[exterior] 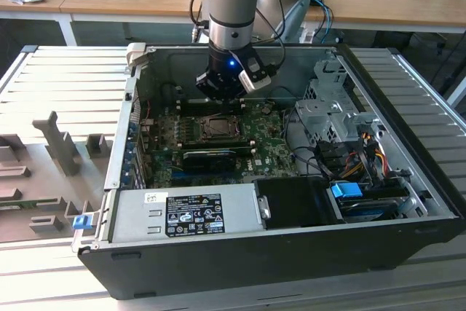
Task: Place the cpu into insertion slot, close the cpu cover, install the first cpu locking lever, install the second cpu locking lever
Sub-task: 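Install the first cpu locking lever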
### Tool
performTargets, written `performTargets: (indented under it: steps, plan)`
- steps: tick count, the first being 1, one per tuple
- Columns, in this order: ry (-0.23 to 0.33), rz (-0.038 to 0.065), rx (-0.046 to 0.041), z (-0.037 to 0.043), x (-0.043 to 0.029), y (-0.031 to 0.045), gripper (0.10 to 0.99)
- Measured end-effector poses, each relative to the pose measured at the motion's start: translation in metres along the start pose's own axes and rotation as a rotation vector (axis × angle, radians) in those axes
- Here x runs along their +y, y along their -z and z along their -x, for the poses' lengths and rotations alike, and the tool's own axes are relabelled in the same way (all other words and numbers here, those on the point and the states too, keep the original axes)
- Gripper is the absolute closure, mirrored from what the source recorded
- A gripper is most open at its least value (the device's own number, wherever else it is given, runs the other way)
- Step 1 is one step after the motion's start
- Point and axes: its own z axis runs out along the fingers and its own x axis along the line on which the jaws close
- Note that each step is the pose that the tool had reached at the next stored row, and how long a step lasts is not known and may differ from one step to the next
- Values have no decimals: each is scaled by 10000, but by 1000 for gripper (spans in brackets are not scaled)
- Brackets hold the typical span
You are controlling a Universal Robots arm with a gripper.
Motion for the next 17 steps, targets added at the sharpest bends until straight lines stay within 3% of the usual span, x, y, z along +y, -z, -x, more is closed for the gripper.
performTargets:
  steps: [7, 17]
  plan:
    - [5, -40, 2, 14, 32, -50, 980]
    - [20, -42, 3, 29, 9, -77, 980]
